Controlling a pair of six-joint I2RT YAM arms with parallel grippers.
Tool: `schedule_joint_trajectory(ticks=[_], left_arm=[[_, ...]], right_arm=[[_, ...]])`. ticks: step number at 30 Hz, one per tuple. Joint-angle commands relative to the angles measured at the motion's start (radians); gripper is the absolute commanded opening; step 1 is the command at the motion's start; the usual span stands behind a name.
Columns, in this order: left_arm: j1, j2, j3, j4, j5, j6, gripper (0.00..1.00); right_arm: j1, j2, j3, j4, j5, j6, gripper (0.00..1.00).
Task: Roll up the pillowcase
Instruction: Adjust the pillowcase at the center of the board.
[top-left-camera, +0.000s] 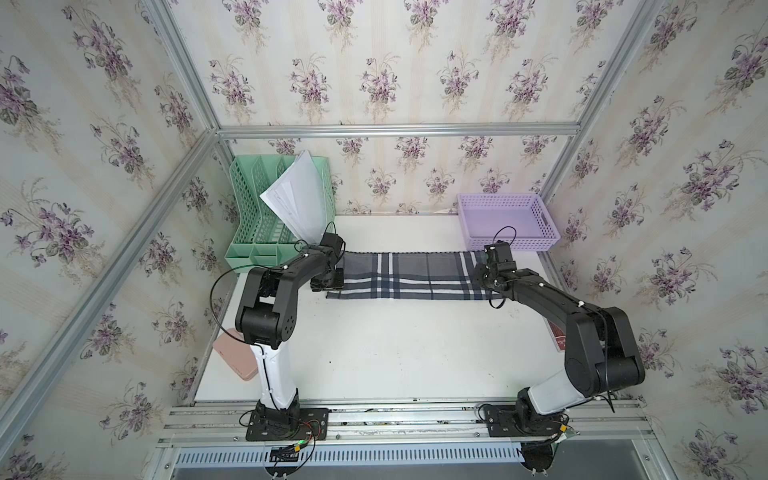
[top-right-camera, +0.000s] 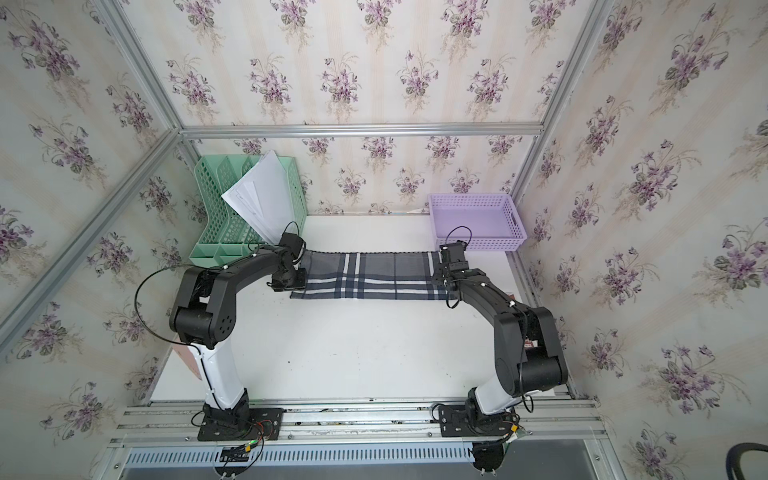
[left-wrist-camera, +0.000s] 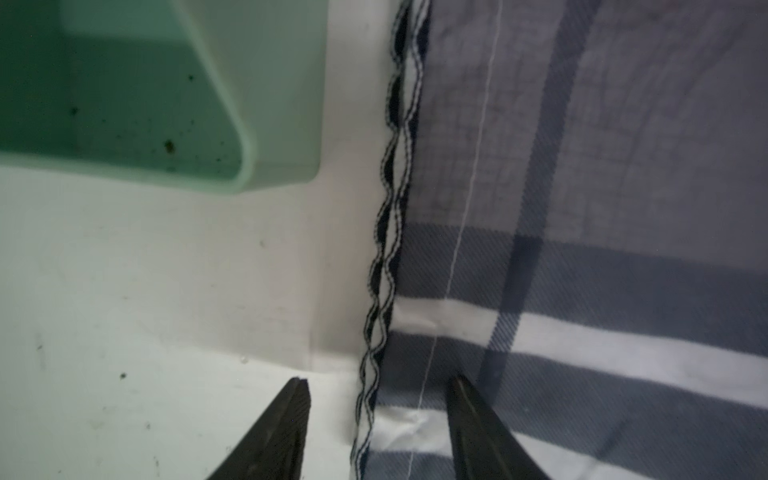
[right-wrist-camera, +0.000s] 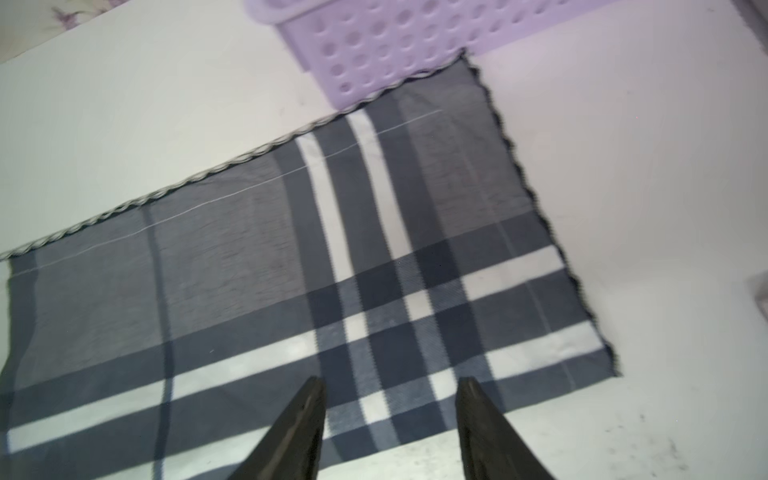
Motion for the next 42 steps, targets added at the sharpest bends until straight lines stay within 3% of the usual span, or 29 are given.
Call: schedule_joint_trajectory(ticks=[1, 5, 9, 14, 19, 26, 31, 35, 38, 40, 42], left_arm=[[0.000, 0.042, 0.047, 0.006, 0.019, 0.011, 0.46], [-0.001, 0.083, 0.096, 0.000, 0.011, 0.004, 0.43], [-0.004, 0.149, 0.198, -0.034, 0.002, -0.005, 0.43], [-0.021, 0.283, 0.410, -0.125, -0.004, 0.006, 0.44], [-0.021, 0.427, 0.668, -0.212, -0.012, 0.002, 0.45], [-0.014, 0.657, 1.086, -0.293, -0.065, 0.023, 0.49], [-0.009, 0.676, 1.115, -0.144, -0.049, 0.075, 0.54], [-0.009, 0.700, 1.203, -0.163, -0.013, 0.092, 0.68], [-0.010, 0.647, 1.133, -0.126, -0.012, 0.097, 0.80], [-0.010, 0.594, 1.078, -0.118, -0.006, 0.091, 0.87], [-0.012, 0.539, 1.035, -0.149, 0.002, 0.078, 0.93]], right_arm=[[-0.068, 0.029, 0.006, -0.020, 0.030, -0.009, 0.54], [-0.094, 0.129, 0.068, -0.039, -0.001, -0.065, 0.38], [-0.094, 0.240, 0.124, -0.063, -0.037, -0.086, 0.29], [-0.084, 0.336, 0.156, -0.121, -0.065, -0.083, 0.26], [-0.032, 0.309, 0.098, -0.160, -0.116, -0.069, 0.25], [0.158, 0.233, -0.003, -0.227, -0.215, -0.014, 0.27], [0.351, 0.160, -0.110, -0.185, -0.338, 0.091, 0.27], [0.580, 0.133, -0.113, -0.115, -0.517, 0.162, 0.28], [0.672, 0.108, -0.082, -0.027, -0.665, 0.191, 0.33], [0.677, 0.075, -0.049, -0.018, -0.670, 0.196, 0.41], [0.671, 0.049, 0.006, -0.070, -0.585, 0.160, 0.51]])
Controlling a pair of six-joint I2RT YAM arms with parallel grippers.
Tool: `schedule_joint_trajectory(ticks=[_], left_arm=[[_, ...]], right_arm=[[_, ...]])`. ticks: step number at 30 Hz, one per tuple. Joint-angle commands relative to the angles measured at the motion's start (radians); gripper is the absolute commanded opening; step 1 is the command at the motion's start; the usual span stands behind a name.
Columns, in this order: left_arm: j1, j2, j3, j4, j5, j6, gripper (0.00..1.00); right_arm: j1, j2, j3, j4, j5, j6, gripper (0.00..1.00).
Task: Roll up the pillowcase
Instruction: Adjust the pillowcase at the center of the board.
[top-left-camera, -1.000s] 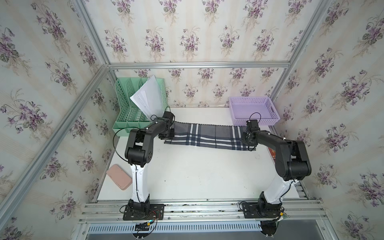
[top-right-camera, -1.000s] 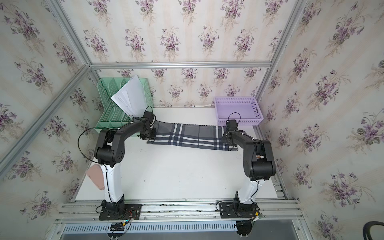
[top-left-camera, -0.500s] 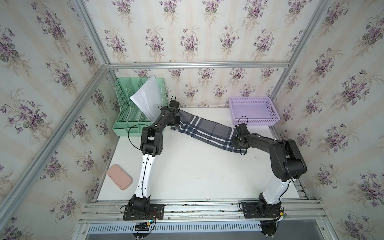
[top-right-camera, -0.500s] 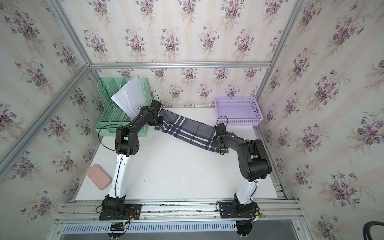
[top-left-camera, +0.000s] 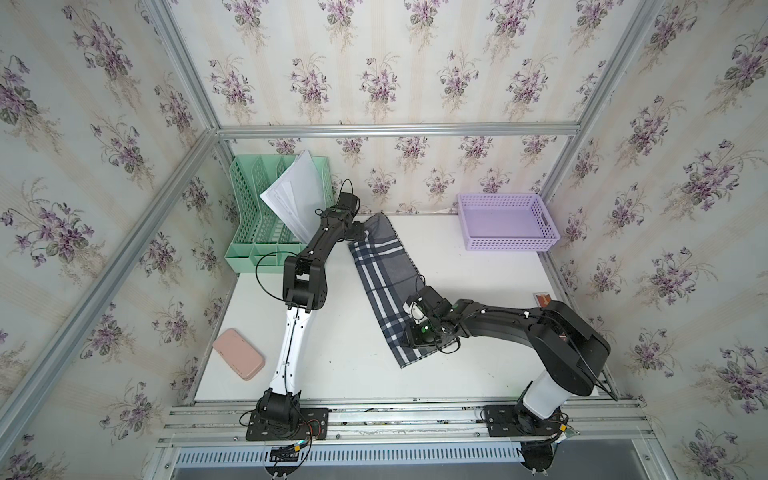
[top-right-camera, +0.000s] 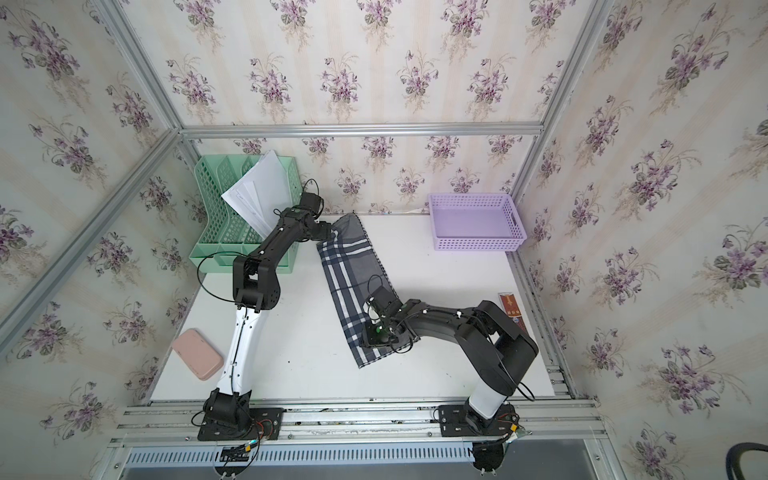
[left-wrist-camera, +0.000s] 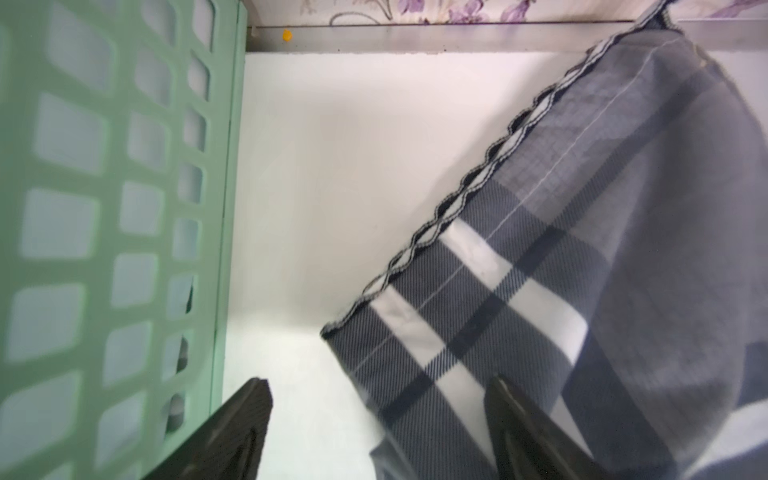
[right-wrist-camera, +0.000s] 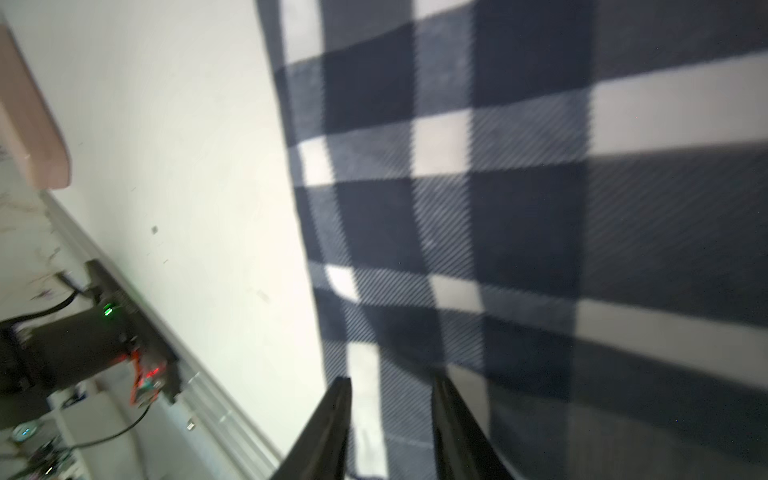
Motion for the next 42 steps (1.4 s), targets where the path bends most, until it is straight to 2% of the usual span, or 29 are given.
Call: schedule_joint_trajectory(ticks=[1, 6, 9, 12, 15, 22, 27, 35, 38, 40, 42], left_arm=[[-0.004, -0.090, -0.061, -0.016, 0.024, -0.012, 0.94], [-0.018, -0.317, -0.380, 0.040, 0.039, -0.075, 0.94], [-0.034, -0.432, -0.590, 0.109, 0.062, -0.119, 0.92], [-0.049, -0.455, -0.687, 0.129, 0.074, -0.142, 0.87], [-0.066, -0.441, -0.730, 0.157, 0.085, -0.141, 0.83], [-0.107, -0.324, -0.641, 0.145, 0.101, -0.092, 0.73], [-0.136, -0.212, -0.503, 0.126, 0.139, -0.051, 0.69], [-0.146, -0.064, -0.247, 0.085, 0.206, -0.020, 0.69], [-0.156, -0.026, -0.166, 0.065, 0.220, 0.000, 0.74], [-0.156, -0.025, -0.135, 0.034, 0.208, 0.001, 0.78], [-0.154, -0.069, -0.165, 0.010, 0.176, -0.004, 0.81]], right_arm=[[-0.016, -0.036, 0.086, -0.069, 0.020, -0.029, 0.52], [-0.167, -0.101, 0.111, -0.058, 0.037, -0.067, 0.53], [-0.324, -0.127, 0.073, -0.041, 0.107, -0.053, 0.54], [-0.429, -0.113, 0.055, -0.046, 0.146, -0.077, 0.54], [-0.467, -0.102, 0.039, -0.040, 0.194, -0.108, 0.54], [-0.474, -0.085, -0.050, 0.029, 0.148, -0.107, 0.51], [-0.437, -0.081, -0.144, 0.082, 0.103, -0.117, 0.50], [-0.303, -0.041, -0.210, 0.159, 0.026, -0.086, 0.47], [-0.237, -0.036, -0.203, 0.188, -0.032, -0.078, 0.46], [-0.217, -0.049, -0.181, 0.162, -0.007, -0.078, 0.48], [-0.213, -0.083, -0.170, 0.146, 0.014, -0.088, 0.52]])
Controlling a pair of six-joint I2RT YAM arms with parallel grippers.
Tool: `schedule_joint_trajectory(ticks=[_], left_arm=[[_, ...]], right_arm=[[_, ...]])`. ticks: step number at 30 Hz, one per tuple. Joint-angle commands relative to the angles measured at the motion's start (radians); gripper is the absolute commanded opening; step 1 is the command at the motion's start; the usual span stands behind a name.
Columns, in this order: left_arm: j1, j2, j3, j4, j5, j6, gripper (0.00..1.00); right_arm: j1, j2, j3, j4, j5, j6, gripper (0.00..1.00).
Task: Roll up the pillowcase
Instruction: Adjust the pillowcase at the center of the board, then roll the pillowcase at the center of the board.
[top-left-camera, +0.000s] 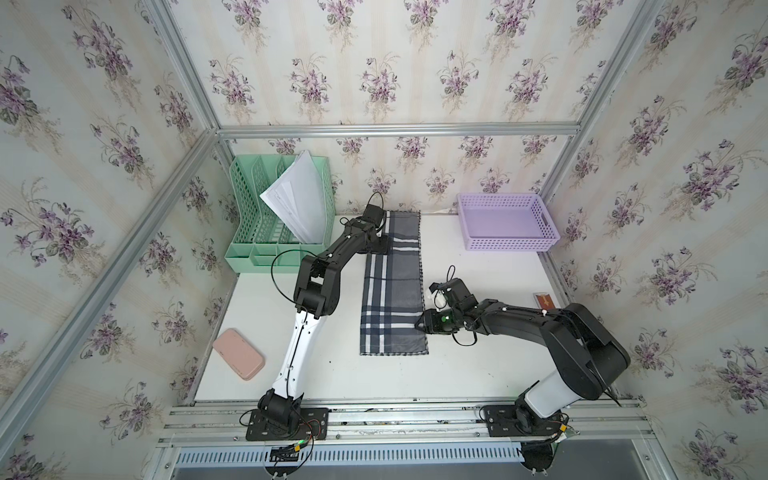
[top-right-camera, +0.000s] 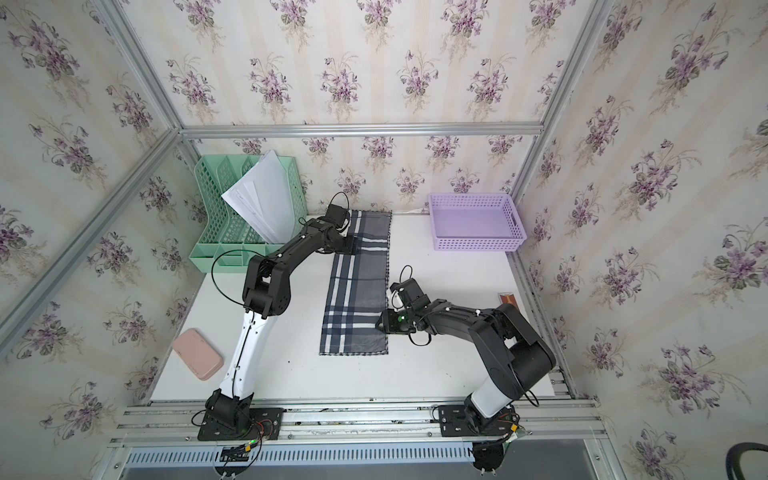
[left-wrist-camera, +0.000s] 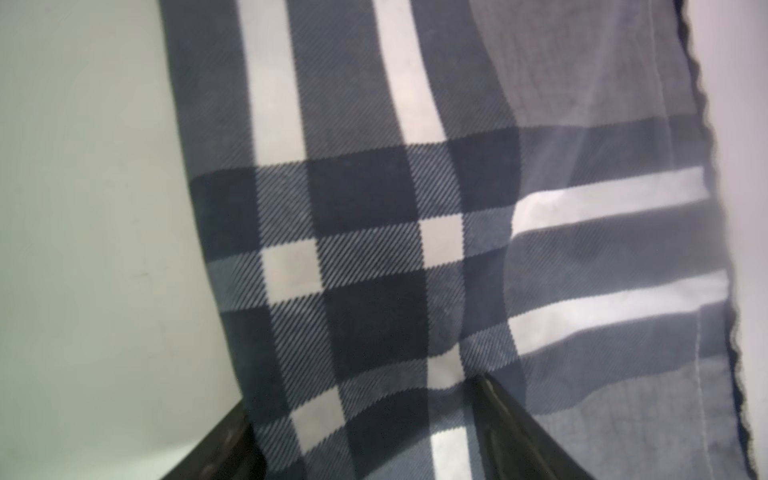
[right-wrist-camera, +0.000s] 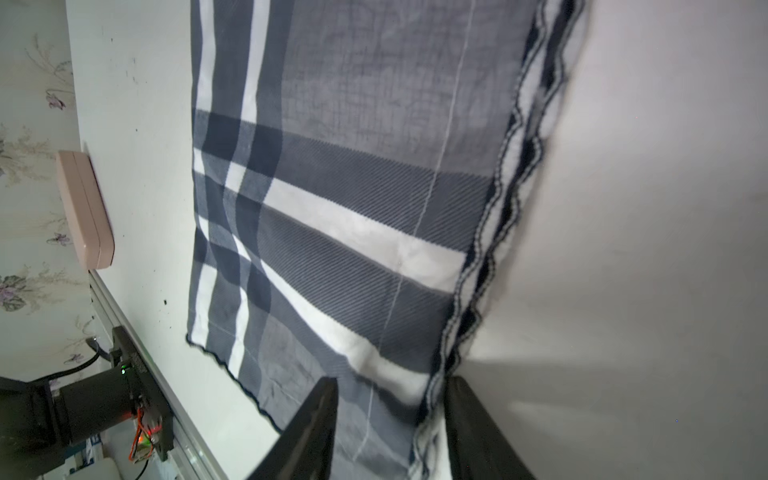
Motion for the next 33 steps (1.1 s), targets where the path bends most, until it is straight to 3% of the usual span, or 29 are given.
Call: schedule_joint_trajectory(ticks=[1, 4, 6, 9, 14, 18, 22, 27, 30, 32, 33], left_arm=[[0.003, -0.075, -0.050, -0.065, -0.029, 0.006, 0.83], [0.013, -0.257, -0.242, -0.022, -0.059, -0.028, 0.91], [0.019, -0.426, -0.406, 0.018, -0.068, -0.058, 0.92], [0.022, -0.650, -0.659, 0.058, -0.068, -0.099, 0.93], [0.064, -0.983, -1.105, 0.084, 0.040, -0.161, 0.81], [0.101, -1.293, -1.391, 0.076, 0.082, -0.203, 0.81], [0.111, -1.513, -1.565, 0.069, 0.154, -0.256, 0.81], [0.110, -1.589, -1.719, 0.135, 0.303, -0.333, 0.81], [0.109, -1.611, -1.763, 0.134, 0.316, -0.343, 0.80], [0.109, -1.634, -1.778, 0.131, 0.315, -0.344, 0.80], [0.108, -1.644, -1.786, 0.132, 0.322, -0.343, 0.79]], right_arm=[[0.006, -0.049, 0.017, -0.071, 0.027, -0.003, 0.53], [0.027, -0.137, 0.021, -0.081, 0.100, -0.065, 0.64], [0.108, -0.205, 0.023, -0.098, 0.269, -0.155, 0.75], [0.310, -0.235, 0.053, -0.136, 0.526, -0.324, 0.78], [0.586, -0.159, 0.054, -0.112, 0.821, -0.479, 0.77], [0.663, -0.069, 0.052, -0.064, 0.843, -0.568, 0.76], [0.672, 0.002, 0.060, -0.034, 0.857, -0.620, 0.75], [0.672, 0.055, 0.060, -0.021, 0.825, -0.682, 0.74], [0.671, 0.087, 0.061, -0.025, 0.819, -0.697, 0.70], [0.672, 0.104, 0.057, -0.015, 0.807, -0.710, 0.62], [0.671, 0.114, 0.056, -0.006, 0.812, -0.716, 0.52]])
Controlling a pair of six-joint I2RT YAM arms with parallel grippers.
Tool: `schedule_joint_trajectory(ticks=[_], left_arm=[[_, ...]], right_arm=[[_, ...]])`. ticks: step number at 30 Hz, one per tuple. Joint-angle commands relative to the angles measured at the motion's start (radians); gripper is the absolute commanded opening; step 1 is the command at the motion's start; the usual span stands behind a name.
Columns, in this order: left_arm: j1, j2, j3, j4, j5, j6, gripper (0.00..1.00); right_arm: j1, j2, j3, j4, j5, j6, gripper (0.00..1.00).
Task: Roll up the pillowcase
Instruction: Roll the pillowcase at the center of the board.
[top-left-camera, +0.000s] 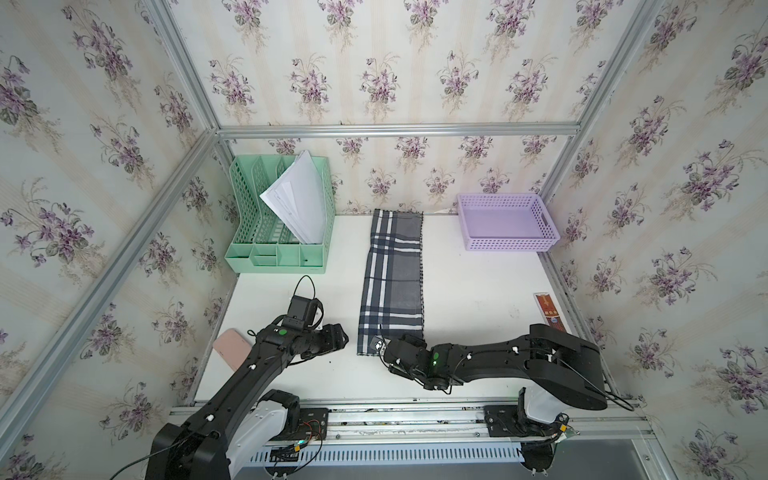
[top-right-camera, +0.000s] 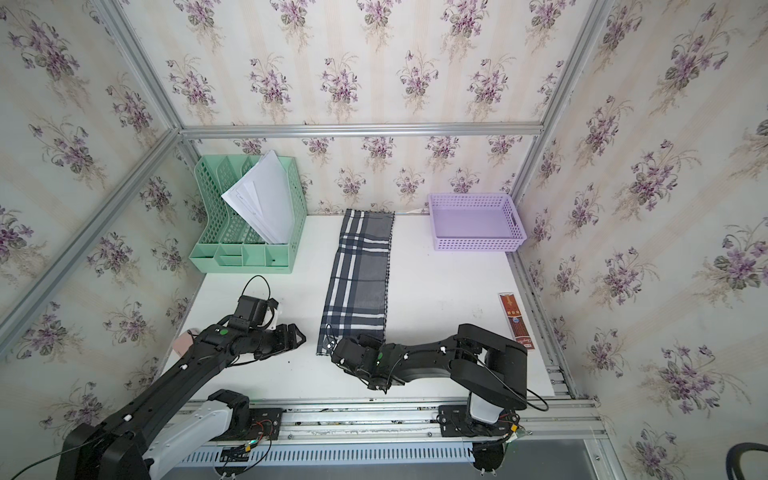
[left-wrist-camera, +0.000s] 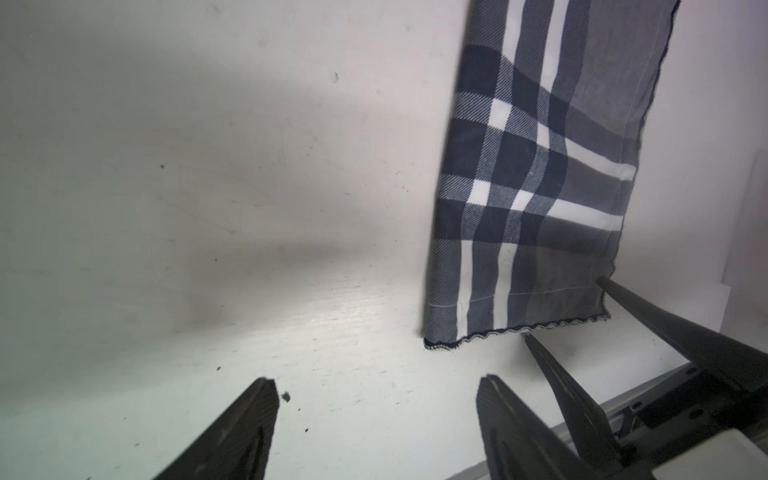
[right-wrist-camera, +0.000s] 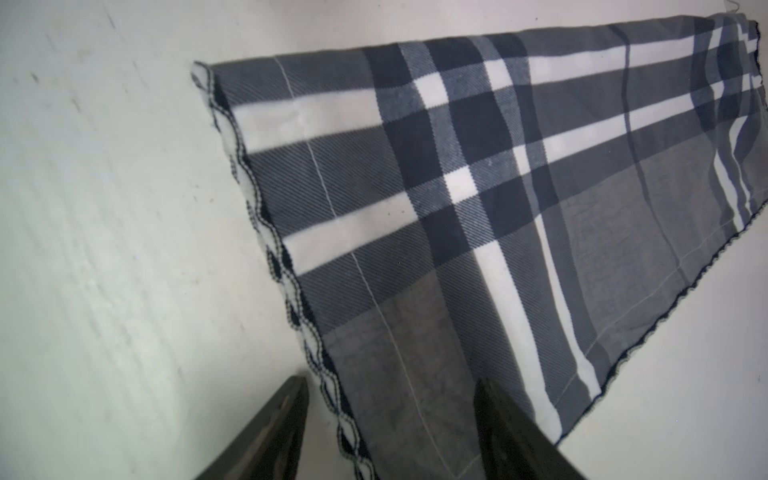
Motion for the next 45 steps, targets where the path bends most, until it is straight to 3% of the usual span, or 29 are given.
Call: schedule_joint_trajectory(ticks=[1, 3, 4, 5, 9, 12, 17, 19, 22, 27, 32, 41, 45], left_arm=[[-0.001, -0.026, -0.017, 0.034, 0.047, -0.020, 0.79], [-0.001, -0.032, -0.023, 0.032, 0.047, -0.016, 0.78], [0.000, -0.032, -0.024, 0.032, 0.045, -0.012, 0.77], [-0.001, -0.037, -0.025, 0.036, 0.041, -0.006, 0.76], [0.000, -0.077, -0.056, 0.133, 0.031, 0.045, 0.71], [-0.007, -0.124, -0.106, 0.261, 0.054, 0.088, 0.68], [-0.077, -0.214, -0.195, 0.469, 0.025, 0.156, 0.73], [-0.103, -0.219, -0.209, 0.525, -0.011, 0.138, 0.72], [-0.133, -0.173, -0.191, 0.597, 0.035, 0.157, 0.73], [-0.158, -0.120, -0.212, 0.644, 0.054, 0.260, 0.73], [-0.164, -0.105, -0.259, 0.771, 0.063, 0.267, 0.74], [-0.174, 0.060, -0.215, 0.908, 0.010, 0.351, 0.80], [-0.174, 0.165, -0.175, 0.967, 0.042, 0.394, 0.81]], right_arm=[[0.000, 0.035, -0.008, -0.040, -0.015, -0.046, 0.40], [-0.003, 0.052, 0.000, -0.041, -0.016, -0.056, 0.18], [-0.008, 0.059, 0.004, -0.042, -0.029, -0.061, 0.01], [-0.012, 0.059, 0.009, -0.047, -0.047, -0.063, 0.00], [-0.056, 0.018, 0.028, -0.074, -0.152, -0.071, 0.00], [-0.144, -0.046, 0.052, -0.128, -0.380, -0.075, 0.00], [-0.335, -0.052, 0.166, -0.310, -0.778, -0.096, 0.00], [-0.388, -0.028, 0.218, -0.378, -0.868, -0.110, 0.00], [-0.460, 0.026, 0.288, -0.462, -0.972, -0.141, 0.00], [-0.550, 0.128, 0.388, -0.553, -1.015, -0.211, 0.00], [-0.620, 0.224, 0.499, -0.620, -1.050, -0.252, 0.00], [-0.643, 0.344, 0.609, -0.681, -1.073, -0.286, 0.00], [-0.643, 0.355, 0.615, -0.676, -1.077, -0.288, 0.00]])
